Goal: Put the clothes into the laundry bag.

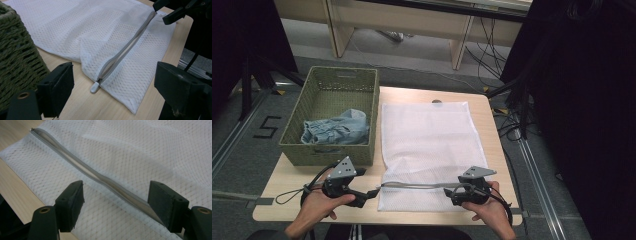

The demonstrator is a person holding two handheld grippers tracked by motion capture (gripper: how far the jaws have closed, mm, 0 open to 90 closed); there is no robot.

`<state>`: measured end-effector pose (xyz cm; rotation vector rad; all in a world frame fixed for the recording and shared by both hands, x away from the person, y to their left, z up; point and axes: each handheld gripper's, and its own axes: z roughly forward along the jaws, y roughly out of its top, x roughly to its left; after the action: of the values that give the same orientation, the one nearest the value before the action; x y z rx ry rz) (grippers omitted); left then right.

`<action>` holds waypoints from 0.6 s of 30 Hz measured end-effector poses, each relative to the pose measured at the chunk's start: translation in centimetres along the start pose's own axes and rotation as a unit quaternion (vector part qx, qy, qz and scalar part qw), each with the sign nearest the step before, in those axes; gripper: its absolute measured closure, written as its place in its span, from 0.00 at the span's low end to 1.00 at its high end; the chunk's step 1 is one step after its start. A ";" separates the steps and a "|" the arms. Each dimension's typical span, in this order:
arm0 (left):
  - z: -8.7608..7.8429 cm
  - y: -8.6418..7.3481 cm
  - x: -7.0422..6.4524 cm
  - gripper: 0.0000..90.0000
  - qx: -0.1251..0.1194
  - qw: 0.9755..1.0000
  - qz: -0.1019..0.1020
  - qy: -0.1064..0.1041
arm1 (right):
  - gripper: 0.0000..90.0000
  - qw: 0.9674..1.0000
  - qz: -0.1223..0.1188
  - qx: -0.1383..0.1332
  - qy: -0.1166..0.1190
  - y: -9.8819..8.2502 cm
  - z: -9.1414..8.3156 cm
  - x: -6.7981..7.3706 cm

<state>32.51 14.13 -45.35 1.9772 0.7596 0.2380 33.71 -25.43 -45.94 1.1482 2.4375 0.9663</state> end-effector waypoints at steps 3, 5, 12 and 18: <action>0.0 0.0 -0.1 0.17 0.007 1.000 -0.003 -0.004 | 0.33 1.000 -0.002 0.001 -0.002 0.0 0.0 -0.1; 0.0 0.0 0.0 0.17 0.009 1.000 0.009 -0.003 | 0.33 1.000 -0.002 0.003 -0.002 0.0 0.0 -0.1; 0.1 -0.1 0.0 0.16 0.014 1.000 0.006 -0.002 | 0.33 1.000 0.001 0.001 -0.014 -0.1 0.1 -0.8; 0.2 -0.1 0.1 0.16 0.016 1.000 0.015 0.003 | 0.32 0.999 0.014 0.000 -0.043 -0.5 -0.3 -2.6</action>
<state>32.69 14.07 -45.55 2.0198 0.7424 0.2505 34.97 -27.75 -46.14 1.2019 2.3594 0.9054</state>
